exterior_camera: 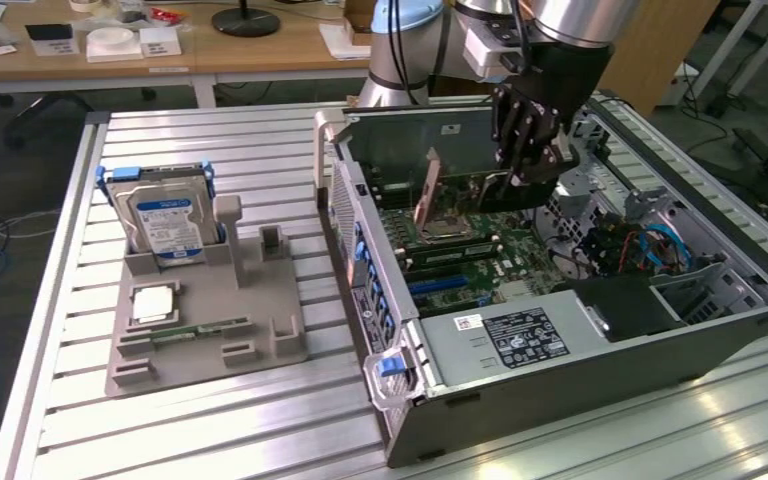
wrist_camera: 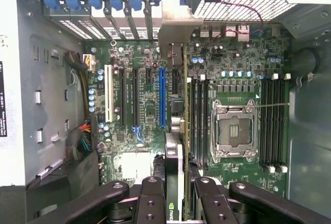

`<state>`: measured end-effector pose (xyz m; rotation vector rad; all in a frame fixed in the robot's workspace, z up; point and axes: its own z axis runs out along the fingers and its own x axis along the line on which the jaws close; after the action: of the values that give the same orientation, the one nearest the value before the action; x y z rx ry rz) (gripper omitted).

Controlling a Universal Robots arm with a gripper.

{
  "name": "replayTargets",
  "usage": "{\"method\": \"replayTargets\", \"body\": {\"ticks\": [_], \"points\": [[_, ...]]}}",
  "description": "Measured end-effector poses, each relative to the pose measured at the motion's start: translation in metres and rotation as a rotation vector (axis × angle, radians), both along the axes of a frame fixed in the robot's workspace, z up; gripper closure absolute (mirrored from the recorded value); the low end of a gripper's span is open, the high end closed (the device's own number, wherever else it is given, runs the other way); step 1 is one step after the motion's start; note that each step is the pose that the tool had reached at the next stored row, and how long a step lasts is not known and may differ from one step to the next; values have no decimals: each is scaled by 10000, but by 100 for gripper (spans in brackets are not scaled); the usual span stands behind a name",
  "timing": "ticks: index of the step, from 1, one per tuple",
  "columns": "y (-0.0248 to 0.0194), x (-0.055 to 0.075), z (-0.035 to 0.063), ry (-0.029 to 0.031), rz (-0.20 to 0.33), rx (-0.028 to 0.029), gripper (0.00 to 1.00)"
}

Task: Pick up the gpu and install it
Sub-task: 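Insert the gpu into the slot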

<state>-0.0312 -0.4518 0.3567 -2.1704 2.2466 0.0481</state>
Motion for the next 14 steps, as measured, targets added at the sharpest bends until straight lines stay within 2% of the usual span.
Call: {"method": "replayTargets", "body": {"ticks": [14], "points": [[0, -23, -54, -1, 0, 1, 73]]}}
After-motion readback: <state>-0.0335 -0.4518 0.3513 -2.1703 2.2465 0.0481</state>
